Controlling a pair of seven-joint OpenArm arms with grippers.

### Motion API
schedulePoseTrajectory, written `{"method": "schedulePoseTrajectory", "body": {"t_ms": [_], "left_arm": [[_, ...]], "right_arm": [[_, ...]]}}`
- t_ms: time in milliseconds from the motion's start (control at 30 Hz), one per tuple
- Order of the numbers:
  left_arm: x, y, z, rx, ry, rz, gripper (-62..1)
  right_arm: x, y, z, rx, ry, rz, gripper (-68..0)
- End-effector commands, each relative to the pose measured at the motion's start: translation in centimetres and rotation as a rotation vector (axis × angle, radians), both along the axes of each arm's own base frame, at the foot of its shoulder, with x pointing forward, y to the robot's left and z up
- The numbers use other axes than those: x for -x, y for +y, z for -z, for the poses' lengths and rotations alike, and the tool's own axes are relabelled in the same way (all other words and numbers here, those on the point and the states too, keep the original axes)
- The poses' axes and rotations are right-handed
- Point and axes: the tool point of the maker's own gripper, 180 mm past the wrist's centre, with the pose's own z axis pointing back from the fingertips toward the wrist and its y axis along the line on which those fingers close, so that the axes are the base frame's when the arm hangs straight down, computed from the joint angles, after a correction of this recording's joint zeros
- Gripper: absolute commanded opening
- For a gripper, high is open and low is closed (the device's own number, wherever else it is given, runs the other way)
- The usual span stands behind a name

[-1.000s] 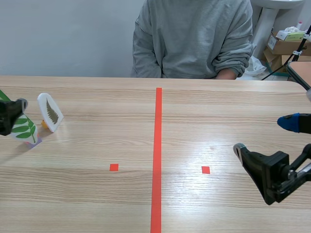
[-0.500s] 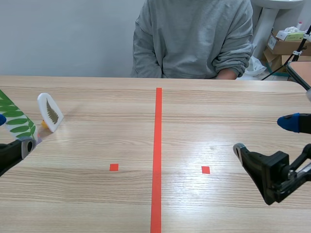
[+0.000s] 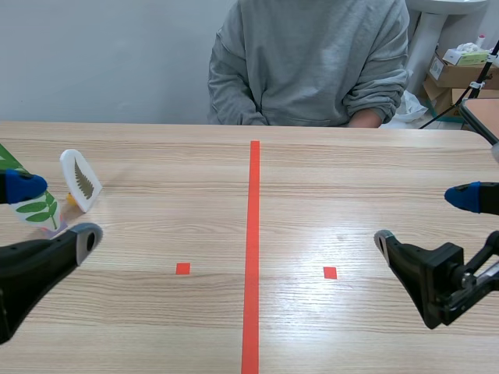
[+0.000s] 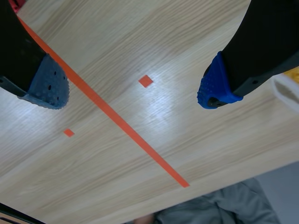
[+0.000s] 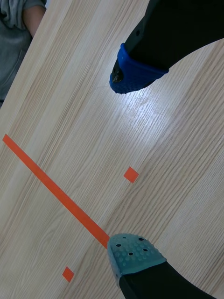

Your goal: Do the leaf sorting experiment

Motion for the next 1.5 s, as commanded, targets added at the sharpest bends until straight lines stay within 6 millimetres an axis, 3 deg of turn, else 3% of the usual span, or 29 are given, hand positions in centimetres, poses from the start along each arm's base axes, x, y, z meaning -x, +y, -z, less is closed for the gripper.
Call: {"method": "schedulePoseTrajectory", "body": {"t_ms": [0,267,1467], "left_arm": [[0.3,-1.1,-0.1,0.038,0.006,0.026,-2.2],[0.9,-3.2,0.6,0.077,0.041,0.06,-2.2],[0.8,-3.4,0.2,0.106,0.039,0.057,-2.2]], "right_arm": [[-0.5,-0.3,-0.7,-0.004,-0.028,0.005,-5.6],[-0.5,-0.3,-0.7,-0.004,-0.028,0.006,-5.6],[-0.3,-0.4,-0.1,0.014,0.004,0.01,-5.6]]}}
